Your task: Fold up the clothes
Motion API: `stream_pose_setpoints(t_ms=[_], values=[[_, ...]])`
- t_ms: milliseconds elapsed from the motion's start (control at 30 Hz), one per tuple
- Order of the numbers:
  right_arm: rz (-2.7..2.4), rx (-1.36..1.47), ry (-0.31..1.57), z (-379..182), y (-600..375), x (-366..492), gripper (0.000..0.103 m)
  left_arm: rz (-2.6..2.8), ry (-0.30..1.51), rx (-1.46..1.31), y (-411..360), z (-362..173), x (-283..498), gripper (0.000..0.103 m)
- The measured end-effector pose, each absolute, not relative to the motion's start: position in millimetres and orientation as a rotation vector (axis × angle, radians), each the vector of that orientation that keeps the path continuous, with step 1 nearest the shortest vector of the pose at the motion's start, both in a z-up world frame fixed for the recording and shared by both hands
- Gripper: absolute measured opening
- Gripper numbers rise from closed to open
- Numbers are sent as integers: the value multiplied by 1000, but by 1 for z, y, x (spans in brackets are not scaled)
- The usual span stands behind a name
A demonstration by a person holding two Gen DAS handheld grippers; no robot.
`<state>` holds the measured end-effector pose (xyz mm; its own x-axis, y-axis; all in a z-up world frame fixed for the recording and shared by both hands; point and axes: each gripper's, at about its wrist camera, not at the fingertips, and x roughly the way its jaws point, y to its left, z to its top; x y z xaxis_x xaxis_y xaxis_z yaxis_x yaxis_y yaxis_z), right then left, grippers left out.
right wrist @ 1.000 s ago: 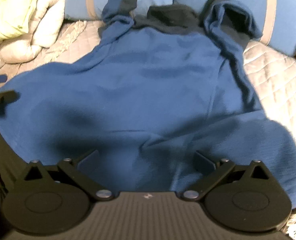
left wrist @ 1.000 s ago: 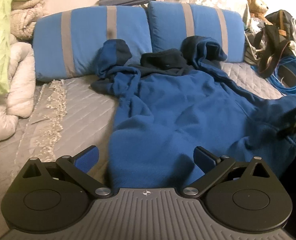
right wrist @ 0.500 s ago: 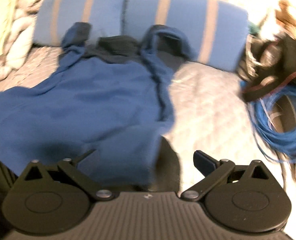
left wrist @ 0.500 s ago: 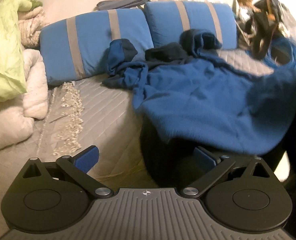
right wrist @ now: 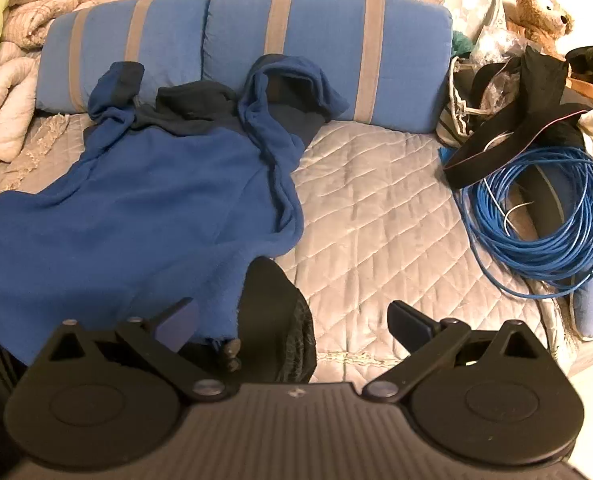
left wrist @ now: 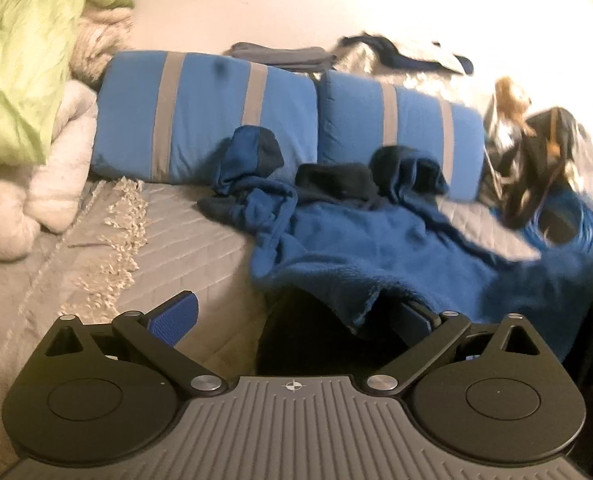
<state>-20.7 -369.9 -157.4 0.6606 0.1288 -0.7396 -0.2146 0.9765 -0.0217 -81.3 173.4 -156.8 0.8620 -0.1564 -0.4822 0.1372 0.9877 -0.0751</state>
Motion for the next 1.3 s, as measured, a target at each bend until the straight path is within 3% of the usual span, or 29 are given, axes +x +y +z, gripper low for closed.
stream_pose_setpoints(t_ms=[833, 933, 1033, 1167, 1233, 1300], values=[[303, -249, 667, -181, -361, -40, 102, -69, 518, -41, 161, -156, -58, 102], [291, -271, 634, -185, -353, -37, 100, -67, 512, -32, 159, -155, -59, 96], [273, -323, 607, -191, -345, -34, 94, -69, 506, -22, 157, -155, -61, 94], [273, -267, 570, -191, -341, -31, 73, -74, 501, -18, 155, -155, -61, 87], [283, -250, 565, -193, -337, -28, 63, -90, 502, -22, 153, -155, -59, 75], [295, -232, 560, -195, -333, -24, 38, -129, 507, -20, 149, -154, -57, 52]])
